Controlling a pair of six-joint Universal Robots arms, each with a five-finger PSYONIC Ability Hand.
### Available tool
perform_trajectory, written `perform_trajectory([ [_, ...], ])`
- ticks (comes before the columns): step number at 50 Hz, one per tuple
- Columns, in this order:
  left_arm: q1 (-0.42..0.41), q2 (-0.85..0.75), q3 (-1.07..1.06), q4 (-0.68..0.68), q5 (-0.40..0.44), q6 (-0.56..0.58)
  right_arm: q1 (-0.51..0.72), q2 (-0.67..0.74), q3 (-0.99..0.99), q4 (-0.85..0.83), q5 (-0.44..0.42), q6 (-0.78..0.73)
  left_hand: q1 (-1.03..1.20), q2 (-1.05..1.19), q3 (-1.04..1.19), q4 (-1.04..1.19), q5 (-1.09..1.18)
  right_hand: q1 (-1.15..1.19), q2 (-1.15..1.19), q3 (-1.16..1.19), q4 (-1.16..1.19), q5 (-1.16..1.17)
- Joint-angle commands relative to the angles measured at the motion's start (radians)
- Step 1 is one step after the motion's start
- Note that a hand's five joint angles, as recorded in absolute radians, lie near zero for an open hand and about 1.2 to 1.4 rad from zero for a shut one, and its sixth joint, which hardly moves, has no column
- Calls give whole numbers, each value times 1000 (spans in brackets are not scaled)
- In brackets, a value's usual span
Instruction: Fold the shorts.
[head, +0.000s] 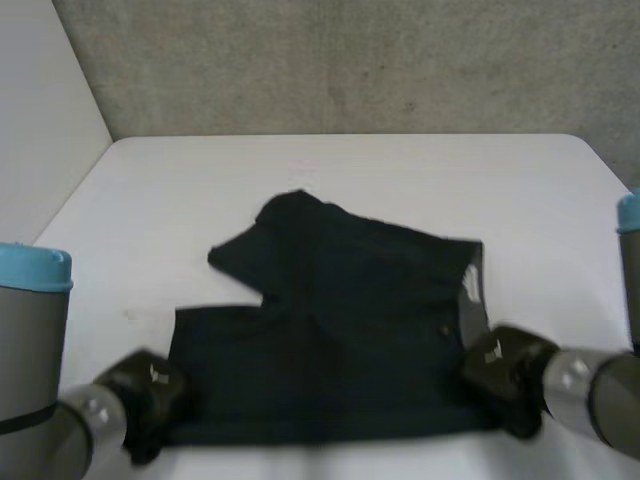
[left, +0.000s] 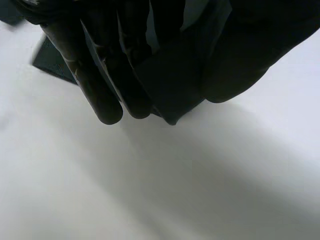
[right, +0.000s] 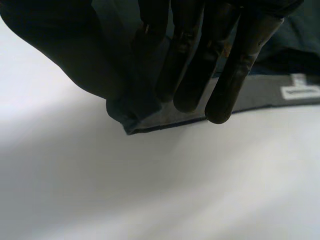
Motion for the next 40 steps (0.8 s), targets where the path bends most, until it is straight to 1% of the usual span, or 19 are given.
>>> perform_trajectory([
  [1, 41, 10, 91, -112, 95, 61, -92, -74, 19, 91, -121, -72, 258, 205, 210, 202, 262, 431, 235, 195, 204, 237],
  [3, 48, -19, 137, -66, 94, 61, -109, -70, -16, 79, -150, -60, 258, 205, 210, 202, 262, 431, 235, 195, 204, 237],
  [5, 46, -90, 212, 7, 89, 64, -117, -24, -70, 44, -182, 1, 258, 205, 210, 202, 262, 431, 235, 195, 204, 237],
  [7, 39, -133, 279, 52, 87, 59, -120, 48, -133, -11, -183, 92, 258, 205, 210, 202, 262, 431, 235, 195, 204, 237],
  [9, 17, -199, 382, 109, 89, 51, -111, 94, -174, -48, -170, 144, 258, 205, 210, 202, 262, 431, 235, 195, 204, 237],
  [11, -12, -277, 483, 170, 89, 44, -108, 135, -220, -97, -132, 198, 258, 205, 210, 202, 262, 431, 235, 195, 204, 237],
  [14, -37, -375, 595, 239, 86, 38, -102, 160, -257, -149, -72, 229, 258, 205, 210, 202, 262, 431, 235, 195, 204, 237],
  [15, -49, -438, 667, 282, 86, 39, -97, 177, -279, -201, -30, 244, 258, 205, 210, 202, 262, 431, 235, 195, 204, 237],
  [18, -66, -525, 776, 328, 83, 44, -94, 208, -306, -299, 34, 250, 258, 205, 210, 202, 262, 431, 235, 195, 204, 237],
  [19, -78, -586, 847, 357, 80, 45, -94, 229, -322, -367, 72, 253, 258, 205, 210, 202, 262, 431, 235, 195, 204, 237],
  [22, -92, -676, 951, 399, 63, 48, -92, 260, -336, -456, 107, 255, 258, 205, 210, 202, 262, 431, 235, 195, 204, 237],
  [23, -99, -734, 1022, 432, 45, 48, -91, 281, -343, -511, 118, 253, 258, 205, 210, 202, 262, 431, 235, 195, 204, 237],
  [28, -110, -878, 1191, 534, -3, 73, -59, 381, -375, -674, 126, 233, 258, 205, 210, 202, 262, 431, 235, 195, 204, 237],
  [31, -112, -952, 1258, 600, 0, 122, -39, 462, -400, -763, 127, 215, 258, 205, 210, 202, 262, 431, 235, 195, 204, 237],
  [36, -126, -1012, 1275, 672, 11, 153, -34, 530, -412, -863, 121, 203, 258, 205, 210, 202, 262, 431, 235, 195, 204, 237],
  [37, -130, -1016, 1274, 678, 14, 153, -34, 536, -412, -879, 120, 206, 191, 139, 143, 136, 196, 403, 207, 167, 176, 209],
  [38, -133, -1020, 1272, 684, 15, 153, -34, 541, -412, -895, 117, 207, 74, 22, 26, 19, 79, 287, 90, 51, 59, 92],
  [39, -139, -1024, 1266, 692, 20, 153, -34, 545, -411, -928, 117, 213, -241, -293, -289, -296, -236, -136, -332, -372, -363, -330],
  [40, -141, -1026, 1263, 696, 20, 156, -34, 545, -409, -944, 118, 216, -418, -471, -466, -474, -414, -335, -531, -571, -562, -529],
])
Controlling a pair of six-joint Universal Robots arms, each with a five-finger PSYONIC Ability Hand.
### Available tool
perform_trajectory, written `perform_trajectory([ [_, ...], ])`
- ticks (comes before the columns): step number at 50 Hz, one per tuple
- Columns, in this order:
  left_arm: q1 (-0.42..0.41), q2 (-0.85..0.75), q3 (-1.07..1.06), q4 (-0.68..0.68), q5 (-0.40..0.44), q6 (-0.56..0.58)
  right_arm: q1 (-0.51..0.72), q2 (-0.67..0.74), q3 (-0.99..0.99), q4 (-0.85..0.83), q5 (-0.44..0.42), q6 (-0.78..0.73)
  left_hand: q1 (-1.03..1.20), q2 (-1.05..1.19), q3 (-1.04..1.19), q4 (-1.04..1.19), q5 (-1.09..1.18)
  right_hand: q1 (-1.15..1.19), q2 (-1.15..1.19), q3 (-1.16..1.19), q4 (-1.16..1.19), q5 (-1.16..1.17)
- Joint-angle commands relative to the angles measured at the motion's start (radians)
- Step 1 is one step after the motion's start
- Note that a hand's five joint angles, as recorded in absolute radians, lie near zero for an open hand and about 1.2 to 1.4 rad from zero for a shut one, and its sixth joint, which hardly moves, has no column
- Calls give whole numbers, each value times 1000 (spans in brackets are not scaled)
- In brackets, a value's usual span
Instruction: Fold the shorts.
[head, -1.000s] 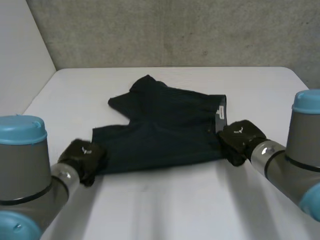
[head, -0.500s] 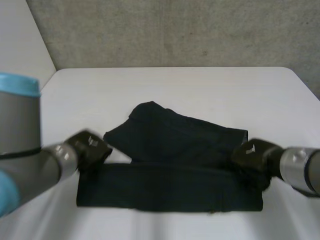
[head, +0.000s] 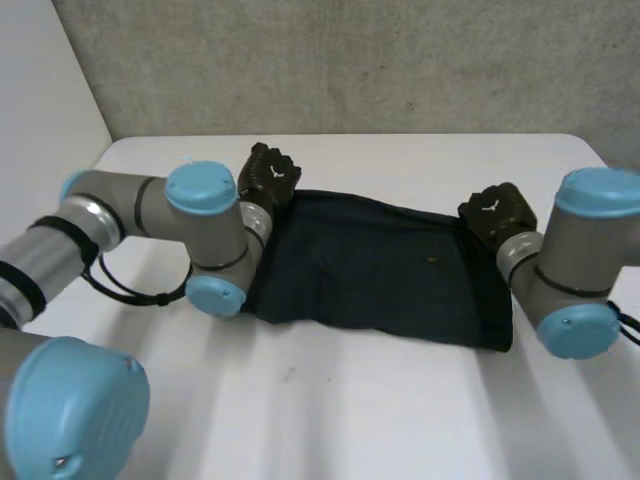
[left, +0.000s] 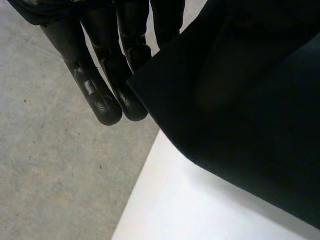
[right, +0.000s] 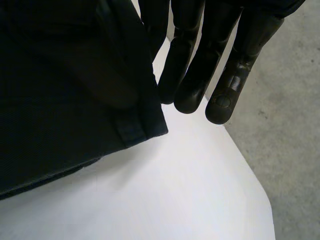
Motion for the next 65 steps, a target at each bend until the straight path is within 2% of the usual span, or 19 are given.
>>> perform_trajectory([
  [1, -24, -50, -10, 77, 18, 29, 5, 72, -7, -173, -11, 5, -545, -598, -590, -597, -541, -462, -658, -698, -689, -657],
  [7, -30, -28, -40, 97, 11, 16, -4, -14, 20, -196, -5, 51, -810, -863, -856, -863, -806, -791, -987, -1027, -1018, -985],
  [13, -10, 146, -157, 95, 12, -13, -5, -162, 115, -131, -11, 120, -810, -864, -856, -863, -806, -791, -987, -1027, -1018, -985],
  [18, 42, 344, -338, 86, 18, -150, -7, -320, 200, 49, -34, 204, -799, -852, -844, -851, -794, -736, -933, -973, -964, -931],
  [21, 53, 424, -425, 68, 21, -220, -7, -353, 236, 131, -60, 252, -796, -849, -841, -848, -791, -716, -912, -952, -943, -910],
  [26, 95, 548, -614, -4, 92, -347, -33, -384, 314, 258, -134, 406, -787, -840, -832, -839, -783, -613, -809, -849, -840, -808],
  [29, 111, 581, -685, -26, 122, -390, -62, -385, 368, 254, -156, 439, -784, -837, -829, -836, -780, -593, -789, -829, -820, -787],
  [34, 122, 624, -833, -35, 144, -453, -97, -373, 476, 116, -180, 445, -781, -834, -826, -834, -777, -572, -768, -808, -799, -767],
  [40, 122, 621, -919, -5, 144, -456, -96, -287, 515, -44, -162, 441, -784, -837, -829, -836, -780, -472, -668, -708, -699, -667],
  [44, 122, 611, -947, 26, 142, -455, -102, -220, 501, -102, -125, 436, -781, -834, -826, -834, -777, -311, -507, -547, -538, -506],
  [46, 122, 608, -953, 35, 142, -456, -105, -198, 492, -117, -108, 419, -781, -834, -826, -834, -777, -65, -262, -301, -292, -260],
  [49, 122, 610, -953, 38, 141, -455, -117, -199, 487, -125, -99, 390, -781, -834, -826, -834, -777, 429, 233, 193, 202, 235],
  [54, 122, 625, -953, 38, 138, -456, -165, -226, 497, -117, -103, 364, -781, -834, -826, -834, -777, 431, 235, 195, 204, 237],
  [59, 125, 651, -955, 37, 133, -456, -208, -347, 509, -91, -103, 287, -784, -837, -829, -836, -780, 431, 235, 195, 204, 237],
  [64, 135, 683, -972, 37, 133, -456, -294, -428, 495, -22, -107, 94, -784, -837, -829, -836, -780, 431, 235, 195, 204, 237],
  [65, 142, 697, -979, 37, 136, -458, -306, -442, 481, 2, -110, 18, -787, -840, -832, -839, -783, 431, 235, 195, 204, 237],
])
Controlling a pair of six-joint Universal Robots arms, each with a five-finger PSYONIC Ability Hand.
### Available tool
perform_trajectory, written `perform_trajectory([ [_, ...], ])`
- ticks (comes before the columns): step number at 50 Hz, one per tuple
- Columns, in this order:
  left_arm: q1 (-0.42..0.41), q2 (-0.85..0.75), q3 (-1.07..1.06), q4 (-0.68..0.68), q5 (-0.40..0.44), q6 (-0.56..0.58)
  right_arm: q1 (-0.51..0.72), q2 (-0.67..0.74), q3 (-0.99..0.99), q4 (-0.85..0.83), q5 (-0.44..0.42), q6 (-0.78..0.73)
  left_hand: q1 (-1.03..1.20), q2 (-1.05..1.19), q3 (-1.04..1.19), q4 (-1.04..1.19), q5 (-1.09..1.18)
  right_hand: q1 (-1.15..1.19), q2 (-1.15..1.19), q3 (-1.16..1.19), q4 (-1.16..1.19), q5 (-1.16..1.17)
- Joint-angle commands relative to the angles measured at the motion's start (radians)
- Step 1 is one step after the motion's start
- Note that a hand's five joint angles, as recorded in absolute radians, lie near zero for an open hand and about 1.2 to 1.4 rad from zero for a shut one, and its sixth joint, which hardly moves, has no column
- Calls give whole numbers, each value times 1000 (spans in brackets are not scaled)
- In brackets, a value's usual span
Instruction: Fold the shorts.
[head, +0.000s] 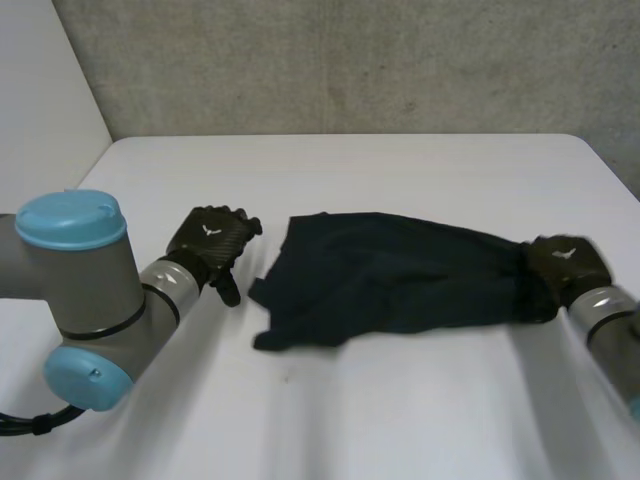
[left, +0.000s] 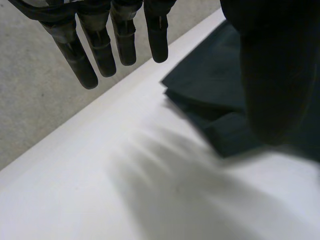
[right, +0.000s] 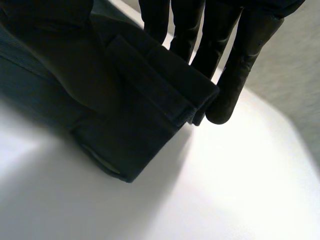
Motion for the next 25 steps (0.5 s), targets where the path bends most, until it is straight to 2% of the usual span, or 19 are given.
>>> perform_trajectory([
  [1, 20, 58, -26, -2, 1, -1, -96, -116, -34, 103, -7, -301, 16, 29, 23, 33, 38, 483, 242, 236, 206, 331],
  [3, 23, 67, -32, -2, 3, -1, -96, -118, -62, 119, -2, -374, 13, 26, 21, 30, 35, 483, 242, 236, 206, 331],
  [6, 26, 75, -37, -2, 3, -1, -32, -125, -109, 139, -1, -486, 10, 23, 18, 27, 32, 483, 242, 236, 206, 331],
  [12, 24, 95, -37, 0, 1, -1, 264, -81, -217, 125, -16, -618, 5, 18, 12, 21, 27, 483, 242, 236, 206, 331],
  [14, 24, 101, -37, 0, 1, -1, 323, -50, -240, 123, -22, -638, 5, 18, 12, 21, 27, 483, 242, 236, 206, 331],
  [18, 14, 112, -22, 6, 1, -3, 493, 35, -277, 125, -99, -690, 2, 15, 9, 18, 24, 483, 242, 236, 206, 331],
  [19, 12, 119, -17, 12, 1, -3, 549, 66, -274, 128, -151, -710, 2, 15, 9, 18, 24, 483, 242, 236, 206, 331],
  [22, 4, 127, 0, 26, -2, -4, 593, 112, -268, 134, -214, -725, 2, 15, 9, 18, 24, 483, 242, 236, 206, 331],
  [25, -20, 127, 37, 38, -3, -24, 591, 135, -266, 136, -248, -716, -1, 12, 6, 15, 21, -204, -445, -451, -481, -356],
])
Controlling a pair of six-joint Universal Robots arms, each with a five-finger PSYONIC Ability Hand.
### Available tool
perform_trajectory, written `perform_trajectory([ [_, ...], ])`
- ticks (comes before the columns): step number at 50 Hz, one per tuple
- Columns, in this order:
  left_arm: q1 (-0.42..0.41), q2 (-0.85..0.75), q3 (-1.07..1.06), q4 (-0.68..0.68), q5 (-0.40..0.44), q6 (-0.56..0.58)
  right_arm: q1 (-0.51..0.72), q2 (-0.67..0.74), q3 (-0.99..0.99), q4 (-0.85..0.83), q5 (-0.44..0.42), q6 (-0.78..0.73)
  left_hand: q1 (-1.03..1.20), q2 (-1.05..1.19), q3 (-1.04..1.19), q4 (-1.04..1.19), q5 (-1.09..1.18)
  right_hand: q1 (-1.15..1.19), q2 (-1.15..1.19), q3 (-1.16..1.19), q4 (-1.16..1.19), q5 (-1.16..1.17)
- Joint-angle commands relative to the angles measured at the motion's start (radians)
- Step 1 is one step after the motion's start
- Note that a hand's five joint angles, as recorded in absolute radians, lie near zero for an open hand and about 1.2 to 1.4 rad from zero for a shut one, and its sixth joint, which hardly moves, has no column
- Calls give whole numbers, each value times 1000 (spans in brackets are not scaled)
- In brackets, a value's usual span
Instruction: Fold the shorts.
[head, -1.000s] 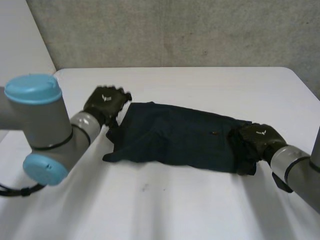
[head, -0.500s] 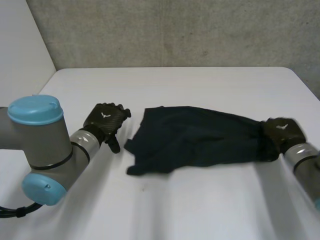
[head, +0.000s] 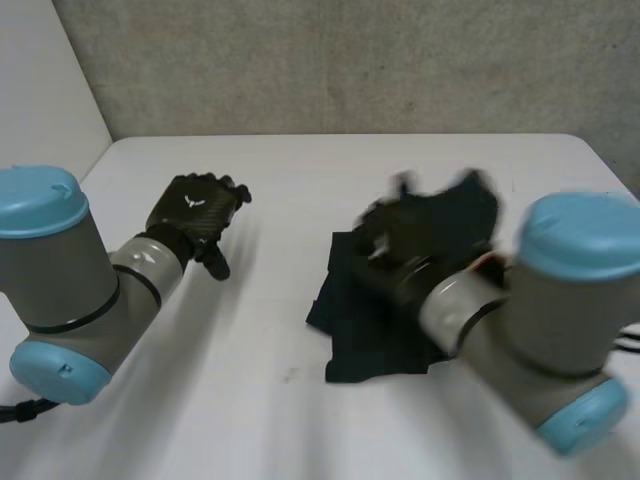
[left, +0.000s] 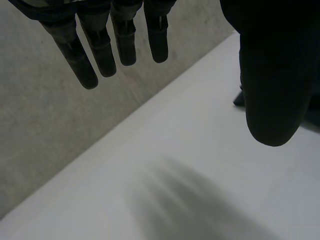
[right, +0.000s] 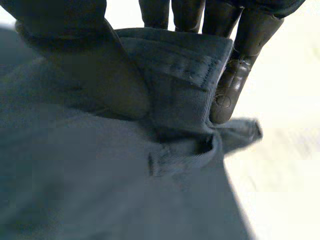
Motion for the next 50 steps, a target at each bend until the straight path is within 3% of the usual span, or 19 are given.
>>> perform_trajectory([
  [1, -40, 9, 67, 27, -4, -30, 83, 86, 7, 5, -124, -5, -1, 12, 6, 15, 21, -400, -612, -640, -643, -599],
  [2, -49, 6, 96, 25, -6, -53, 78, 79, 5, 1, -125, 17, -1, 12, 6, 15, 21, -672, -884, -912, -915, -870],
  [3, -52, 2, 110, 25, -9, -66, 74, 73, 2, -1, -124, 37, -1, 12, 6, 15, 21, -776, -988, -1016, -1019, -974],
  [5, -54, -1, 139, 22, -13, -93, 46, 53, -1, -1, -122, 96, -1, 12, 6, 15, 21, -776, -988, -1016, -1019, -974],
  [8, -61, -16, 205, 17, -15, -145, -43, -36, -6, 2, -122, 304, -1, 12, 6, 15, 21, -776, -988, -1016, -1019, -974],
  [13, -130, -91, 341, -5, -16, -205, -181, -148, -25, 4, -121, 786, 11, 23, 18, 27, 33, -776, -988, -1016, -1019, -974],
  [17, -196, -157, 424, -91, -30, -221, -268, -159, -50, 48, -121, 945, 11, 23, 18, 27, 33, -776, -988, -1016, -1019, -974],
  [23, -308, -273, 491, -246, -126, -251, -296, -66, -104, 203, -102, 906, 2, 15, 9, 18, 24, -776, -988, -1016, -1019, -974],
  [31, -387, -315, 480, -253, -194, -284, -301, 20, -138, 254, -70, 875, -16, -3, -9, 1, 7, -776, -988, -1016, -1019, -974],
  [43, -391, -435, 491, -262, -214, -230, -293, 108, -144, 260, -72, 868, -7, 6, 0, 9, 15, -776, -988, -1016, -1019, -974],
  [50, -378, -453, 472, -273, -353, -120, -293, 126, -147, 260, -90, 864, -7, 6, 0, 9, 15, -776, -988, -1016, -1019, -974],
])
